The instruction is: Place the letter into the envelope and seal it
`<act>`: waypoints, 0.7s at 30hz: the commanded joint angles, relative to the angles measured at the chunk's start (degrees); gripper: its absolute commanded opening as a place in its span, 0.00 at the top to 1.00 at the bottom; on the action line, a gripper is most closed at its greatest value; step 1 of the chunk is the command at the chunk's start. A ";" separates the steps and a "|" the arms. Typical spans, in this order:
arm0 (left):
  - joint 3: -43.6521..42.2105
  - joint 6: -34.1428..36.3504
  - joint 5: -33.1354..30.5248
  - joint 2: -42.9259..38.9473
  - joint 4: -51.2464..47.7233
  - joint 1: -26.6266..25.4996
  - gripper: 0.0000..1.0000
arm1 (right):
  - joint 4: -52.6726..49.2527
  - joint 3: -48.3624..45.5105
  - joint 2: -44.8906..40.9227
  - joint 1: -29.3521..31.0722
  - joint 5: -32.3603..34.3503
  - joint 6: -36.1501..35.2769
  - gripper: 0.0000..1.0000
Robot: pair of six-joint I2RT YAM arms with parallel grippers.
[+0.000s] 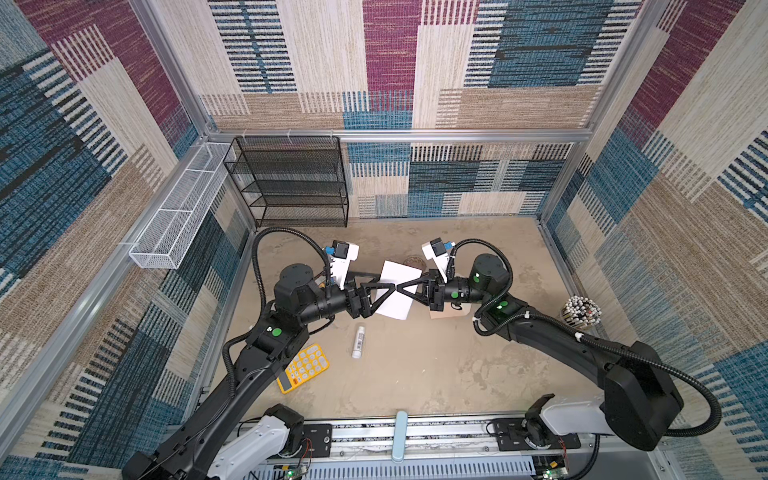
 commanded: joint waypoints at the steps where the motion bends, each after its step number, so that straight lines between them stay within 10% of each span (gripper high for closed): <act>1: 0.65 2.38 2.14 0.60 -1.23 0.29 0.19 | -2.33 0.98 -0.67 0.04 -2.33 -2.48 0.91; 15: 1.02 0.77 8.55 3.36 2.91 0.82 0.31 | -2.28 1.72 -1.04 0.04 -4.21 -2.39 0.91; 21: 0.85 0.08 10.75 3.70 5.27 0.89 0.51 | -2.43 1.94 -0.44 0.04 -5.35 -2.43 0.91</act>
